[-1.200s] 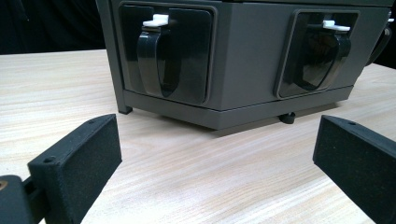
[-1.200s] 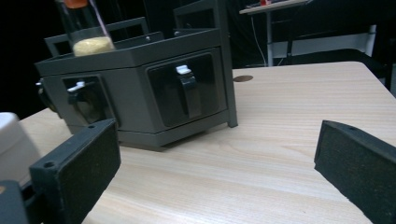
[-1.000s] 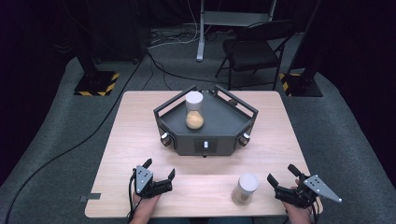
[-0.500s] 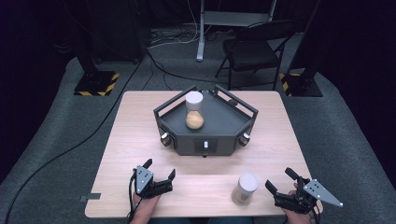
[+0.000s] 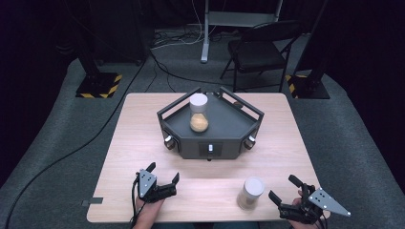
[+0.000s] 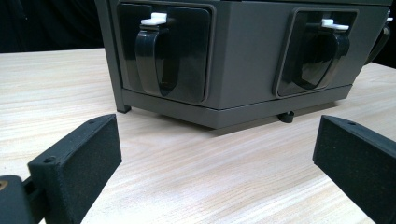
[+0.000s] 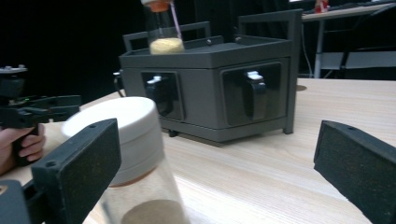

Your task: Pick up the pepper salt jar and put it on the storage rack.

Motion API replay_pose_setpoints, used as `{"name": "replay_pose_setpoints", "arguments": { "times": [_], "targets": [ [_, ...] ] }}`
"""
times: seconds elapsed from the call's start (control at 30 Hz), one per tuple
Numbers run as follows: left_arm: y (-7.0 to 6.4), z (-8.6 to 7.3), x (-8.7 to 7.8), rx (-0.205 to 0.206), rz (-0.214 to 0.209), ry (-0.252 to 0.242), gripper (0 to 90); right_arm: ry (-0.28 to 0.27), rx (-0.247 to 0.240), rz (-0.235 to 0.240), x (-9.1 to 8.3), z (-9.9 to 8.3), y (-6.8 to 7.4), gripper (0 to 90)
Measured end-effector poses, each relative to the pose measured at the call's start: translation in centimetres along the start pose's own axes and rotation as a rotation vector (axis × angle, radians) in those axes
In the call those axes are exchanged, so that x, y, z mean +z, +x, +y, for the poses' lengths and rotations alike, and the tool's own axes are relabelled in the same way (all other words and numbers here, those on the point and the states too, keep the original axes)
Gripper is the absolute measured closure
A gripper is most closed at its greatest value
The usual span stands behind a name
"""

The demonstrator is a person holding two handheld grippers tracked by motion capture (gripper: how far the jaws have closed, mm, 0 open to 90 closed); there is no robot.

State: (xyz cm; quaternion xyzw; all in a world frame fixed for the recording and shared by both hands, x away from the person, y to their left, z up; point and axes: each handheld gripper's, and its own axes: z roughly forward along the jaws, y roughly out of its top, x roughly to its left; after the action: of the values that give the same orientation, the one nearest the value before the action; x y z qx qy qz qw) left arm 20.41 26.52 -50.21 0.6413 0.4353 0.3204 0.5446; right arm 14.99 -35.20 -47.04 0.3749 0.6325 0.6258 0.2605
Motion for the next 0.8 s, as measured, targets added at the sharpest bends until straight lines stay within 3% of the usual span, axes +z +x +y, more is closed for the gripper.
{"name": "replay_pose_setpoints", "arguments": {
  "times": [0.37,0.8],
  "targets": [
    [-0.03,0.01,0.0,0.002,0.001,0.0,0.6,0.001,-0.034,0.08,0.22,0.18,-0.32,0.0],
    [0.03,-0.02,0.02,-0.003,-0.003,-0.001,0.6,0.019,-0.046,0.136,0.88,0.3,-0.46,0.0]
  ]
}}
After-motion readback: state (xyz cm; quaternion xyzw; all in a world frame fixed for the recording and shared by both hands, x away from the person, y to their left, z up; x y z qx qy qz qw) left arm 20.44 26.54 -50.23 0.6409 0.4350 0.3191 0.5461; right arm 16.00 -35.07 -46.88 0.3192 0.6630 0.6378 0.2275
